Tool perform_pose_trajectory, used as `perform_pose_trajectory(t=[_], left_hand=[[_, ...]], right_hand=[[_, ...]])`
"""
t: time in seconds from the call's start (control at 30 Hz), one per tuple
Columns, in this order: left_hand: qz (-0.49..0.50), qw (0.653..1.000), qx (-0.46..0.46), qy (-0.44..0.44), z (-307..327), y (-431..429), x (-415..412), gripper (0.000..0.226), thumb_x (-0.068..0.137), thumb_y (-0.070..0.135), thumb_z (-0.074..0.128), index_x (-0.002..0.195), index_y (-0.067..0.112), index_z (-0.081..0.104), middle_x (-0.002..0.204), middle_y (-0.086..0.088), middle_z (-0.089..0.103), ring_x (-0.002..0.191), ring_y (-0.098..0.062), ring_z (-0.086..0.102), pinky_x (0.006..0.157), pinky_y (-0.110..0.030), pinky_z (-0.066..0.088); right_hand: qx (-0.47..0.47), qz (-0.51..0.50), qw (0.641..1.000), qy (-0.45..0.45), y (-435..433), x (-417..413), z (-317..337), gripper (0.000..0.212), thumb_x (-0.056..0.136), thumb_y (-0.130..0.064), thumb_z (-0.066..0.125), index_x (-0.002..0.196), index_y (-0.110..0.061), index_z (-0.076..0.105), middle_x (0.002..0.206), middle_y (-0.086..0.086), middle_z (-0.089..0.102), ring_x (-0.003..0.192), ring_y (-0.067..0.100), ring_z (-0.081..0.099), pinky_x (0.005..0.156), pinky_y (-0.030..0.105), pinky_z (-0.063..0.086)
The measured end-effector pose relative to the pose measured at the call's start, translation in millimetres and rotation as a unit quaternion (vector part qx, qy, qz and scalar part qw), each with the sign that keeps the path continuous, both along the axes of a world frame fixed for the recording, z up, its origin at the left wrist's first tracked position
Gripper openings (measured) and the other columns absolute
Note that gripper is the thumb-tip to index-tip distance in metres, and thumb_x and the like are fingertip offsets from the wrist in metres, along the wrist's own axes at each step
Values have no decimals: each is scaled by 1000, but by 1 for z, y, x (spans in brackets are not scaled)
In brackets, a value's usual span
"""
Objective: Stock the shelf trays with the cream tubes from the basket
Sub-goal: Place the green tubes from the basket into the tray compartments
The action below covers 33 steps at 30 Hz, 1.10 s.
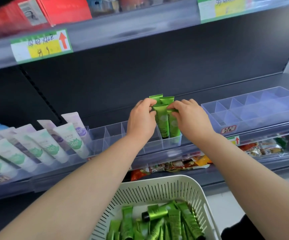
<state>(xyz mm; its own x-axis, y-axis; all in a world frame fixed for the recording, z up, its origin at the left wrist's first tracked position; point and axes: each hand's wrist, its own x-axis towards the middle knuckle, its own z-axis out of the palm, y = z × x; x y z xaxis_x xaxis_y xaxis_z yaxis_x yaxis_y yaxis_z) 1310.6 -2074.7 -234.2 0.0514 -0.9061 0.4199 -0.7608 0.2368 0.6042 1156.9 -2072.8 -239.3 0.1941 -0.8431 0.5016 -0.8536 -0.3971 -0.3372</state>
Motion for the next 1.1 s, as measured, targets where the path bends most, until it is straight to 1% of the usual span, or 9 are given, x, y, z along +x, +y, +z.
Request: perform_pose_trajectory(t=[0.13, 0.3, 0.43, 0.63, 0.77, 0.83, 0.93, 1.0, 1.1], left_hand=[[0, 1000, -21, -13, -4, 14, 6, 28, 91, 11, 61, 116, 22, 63, 117, 5, 60, 110, -16, 54, 87, -37, 50], [-22, 998, -51, 13, -17, 40, 19, 25, 88, 13, 64, 111, 23, 66, 109, 12, 62, 106, -12, 54, 87, -35, 49], [-22, 997, -63, 40, -43, 72, 33, 22, 86, 11, 65, 104, 23, 68, 94, 24, 57, 94, -11, 57, 81, -37, 52], [-9, 998, -58, 22, -98, 124, 52, 18, 84, 8, 66, 95, 21, 70, 87, 27, 55, 85, -11, 58, 77, -34, 52], [4, 1000, 29, 4, -137, 149, 59, 15, 85, 11, 66, 94, 22, 70, 88, 24, 55, 90, -13, 60, 79, -33, 51], [10, 993, 115, -20, -158, 158, 63, 15, 88, 15, 65, 97, 26, 69, 94, 19, 61, 94, -10, 59, 83, -32, 50], [8, 972, 229, -55, -186, 169, 70, 17, 90, 17, 63, 102, 27, 68, 105, 14, 66, 98, -6, 59, 86, -26, 49], [7, 959, 276, -62, -201, 177, 73, 17, 91, 17, 63, 104, 28, 67, 107, 14, 65, 96, -4, 59, 81, -21, 48], [23, 948, 311, -58, -215, 185, 75, 18, 92, 18, 61, 103, 31, 65, 108, 15, 64, 92, -2, 59, 78, -20, 51]], right_hand=[[-47, -7, 999, 10, 12, 4, -1, 23, 92, -14, 57, 115, -14, 63, 109, 9, 61, 100, 31, 50, 73, 44, 46], [-133, -3, 991, -4, 46, 6, -11, 23, 85, -5, 62, 108, -10, 66, 109, 12, 60, 96, 35, 53, 68, 44, 45], [-111, 14, 993, 23, 80, 15, -42, 31, 80, 0, 60, 108, -12, 65, 107, 10, 59, 91, 34, 53, 66, 42, 43], [-24, 35, 999, 30, 122, 29, -103, 35, 74, 1, 63, 104, -16, 65, 101, 6, 58, 90, 32, 54, 67, 41, 45], [95, 71, 990, 70, 137, 43, -141, 32, 75, -1, 63, 102, -19, 67, 100, 4, 59, 94, 30, 55, 69, 39, 47], [201, 78, 967, 136, 137, 43, -160, 37, 80, -3, 57, 109, -25, 64, 107, -1, 57, 103, 25, 53, 74, 35, 44], [359, 73, 907, 210, 131, 37, -181, 49, 81, 0, 50, 123, -25, 56, 116, 0, 54, 109, 23, 51, 82, 36, 48], [418, 69, 878, 223, 131, 34, -194, 55, 80, 4, 48, 130, -21, 51, 123, 4, 54, 112, 24, 52, 89, 39, 50], [457, 65, 854, 242, 133, 33, -210, 60, 81, 5, 47, 137, -18, 42, 130, 9, 52, 118, 27, 50, 99, 42, 45]])
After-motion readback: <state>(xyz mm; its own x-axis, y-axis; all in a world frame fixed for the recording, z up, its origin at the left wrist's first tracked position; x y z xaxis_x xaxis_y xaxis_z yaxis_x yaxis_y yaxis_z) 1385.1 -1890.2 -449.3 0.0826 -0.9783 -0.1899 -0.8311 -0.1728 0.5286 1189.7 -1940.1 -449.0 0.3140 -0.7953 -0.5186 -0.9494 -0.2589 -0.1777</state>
